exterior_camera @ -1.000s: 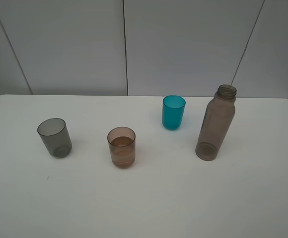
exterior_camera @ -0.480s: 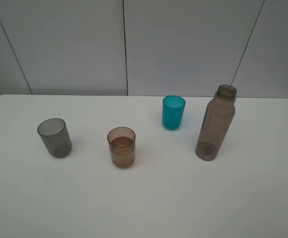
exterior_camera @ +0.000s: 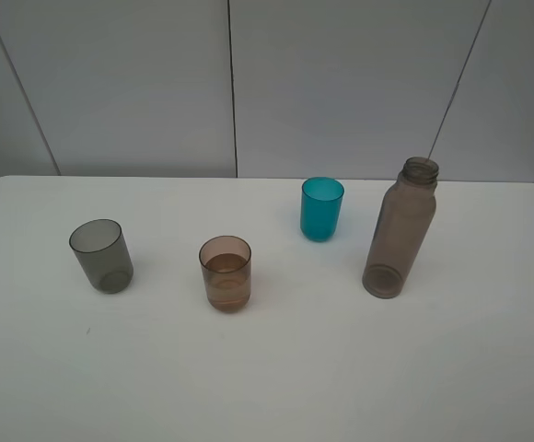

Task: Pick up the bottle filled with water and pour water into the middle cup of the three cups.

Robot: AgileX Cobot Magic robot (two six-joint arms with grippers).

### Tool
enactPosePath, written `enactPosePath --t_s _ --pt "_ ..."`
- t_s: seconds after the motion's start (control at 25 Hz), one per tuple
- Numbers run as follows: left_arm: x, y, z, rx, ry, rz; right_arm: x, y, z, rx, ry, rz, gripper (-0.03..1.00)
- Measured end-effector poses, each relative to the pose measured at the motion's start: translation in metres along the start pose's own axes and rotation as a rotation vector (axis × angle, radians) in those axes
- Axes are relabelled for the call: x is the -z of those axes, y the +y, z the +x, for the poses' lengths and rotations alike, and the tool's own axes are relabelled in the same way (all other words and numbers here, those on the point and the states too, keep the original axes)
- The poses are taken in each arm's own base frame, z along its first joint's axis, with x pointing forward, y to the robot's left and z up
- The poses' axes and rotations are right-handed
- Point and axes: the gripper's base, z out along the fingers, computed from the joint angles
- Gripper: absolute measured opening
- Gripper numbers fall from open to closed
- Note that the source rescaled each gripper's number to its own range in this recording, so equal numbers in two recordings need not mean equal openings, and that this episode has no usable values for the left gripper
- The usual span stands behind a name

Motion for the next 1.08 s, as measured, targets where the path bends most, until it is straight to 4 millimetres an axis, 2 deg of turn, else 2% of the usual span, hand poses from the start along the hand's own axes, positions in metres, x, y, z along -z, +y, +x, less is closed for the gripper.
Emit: enactPosePath --t_s 1.08 --pt "0.0 0.0 0.0 0.0 0.0 0.0 0.0 0.0001 0.0 -0.001 0.0 0.002 1.0"
